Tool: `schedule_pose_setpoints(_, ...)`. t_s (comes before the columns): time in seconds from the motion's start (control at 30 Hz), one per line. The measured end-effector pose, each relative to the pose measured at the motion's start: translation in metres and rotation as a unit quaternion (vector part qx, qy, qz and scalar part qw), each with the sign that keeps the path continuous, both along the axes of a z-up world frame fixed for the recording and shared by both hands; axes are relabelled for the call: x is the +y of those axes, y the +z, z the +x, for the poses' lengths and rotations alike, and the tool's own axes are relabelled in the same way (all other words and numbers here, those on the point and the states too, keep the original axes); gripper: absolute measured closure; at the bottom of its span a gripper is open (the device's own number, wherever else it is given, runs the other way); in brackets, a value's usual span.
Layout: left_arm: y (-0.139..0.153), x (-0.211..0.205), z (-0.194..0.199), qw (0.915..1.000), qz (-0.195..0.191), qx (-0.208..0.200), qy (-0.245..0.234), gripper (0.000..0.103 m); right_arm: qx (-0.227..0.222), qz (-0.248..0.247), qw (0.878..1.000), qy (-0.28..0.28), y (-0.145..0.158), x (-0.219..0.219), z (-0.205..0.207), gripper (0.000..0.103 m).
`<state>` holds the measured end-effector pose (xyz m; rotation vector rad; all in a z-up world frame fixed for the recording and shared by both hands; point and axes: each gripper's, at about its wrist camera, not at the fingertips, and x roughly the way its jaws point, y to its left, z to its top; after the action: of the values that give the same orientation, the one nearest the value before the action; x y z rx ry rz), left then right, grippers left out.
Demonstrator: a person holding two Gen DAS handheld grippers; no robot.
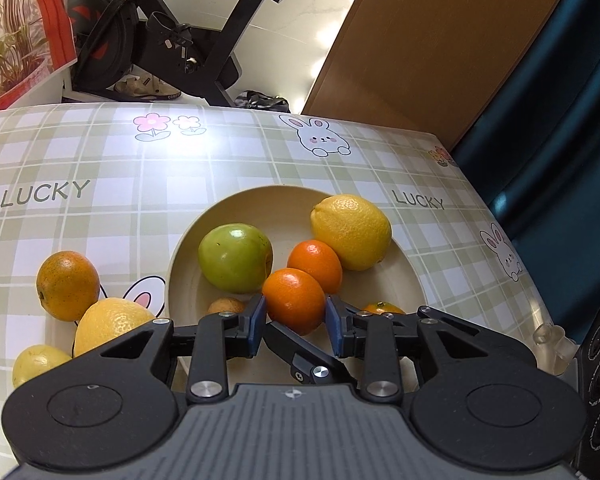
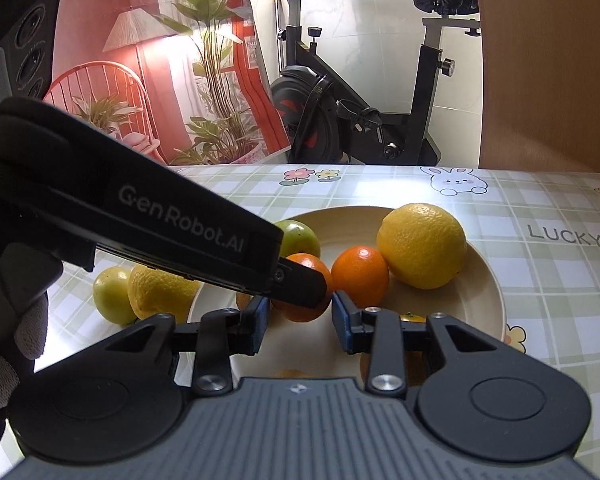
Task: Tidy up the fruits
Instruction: 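Carry the small orange into the cream plate and open the left tool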
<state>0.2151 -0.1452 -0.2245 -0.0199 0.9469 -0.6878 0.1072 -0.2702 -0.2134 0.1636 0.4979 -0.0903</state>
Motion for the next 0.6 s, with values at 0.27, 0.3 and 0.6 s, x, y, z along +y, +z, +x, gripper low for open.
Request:
schedule_pose_setpoints(0.27,-0.005,-0.003,0.012,0.9998,-0.01,0.01,0.014,0.068,0.017,-0.016,1.0,-0.008,0.001,0.004,0.017,0.066)
schedule_pose_setpoints(0.3,-0.005,-0.005,0.013,0.9998,-0.008,0.009,0.015,0.068,0.019,-0.017,1.0,-0.01,0.001,0.004,0.018,0.066)
schedule_pose_setpoints(0.6,-0.008,-0.005,0.017,0.9996,-0.009,0.013,0.024,0.067,0.027,-0.03,0.999,-0.016,-0.001,0.005,0.027,0.065)
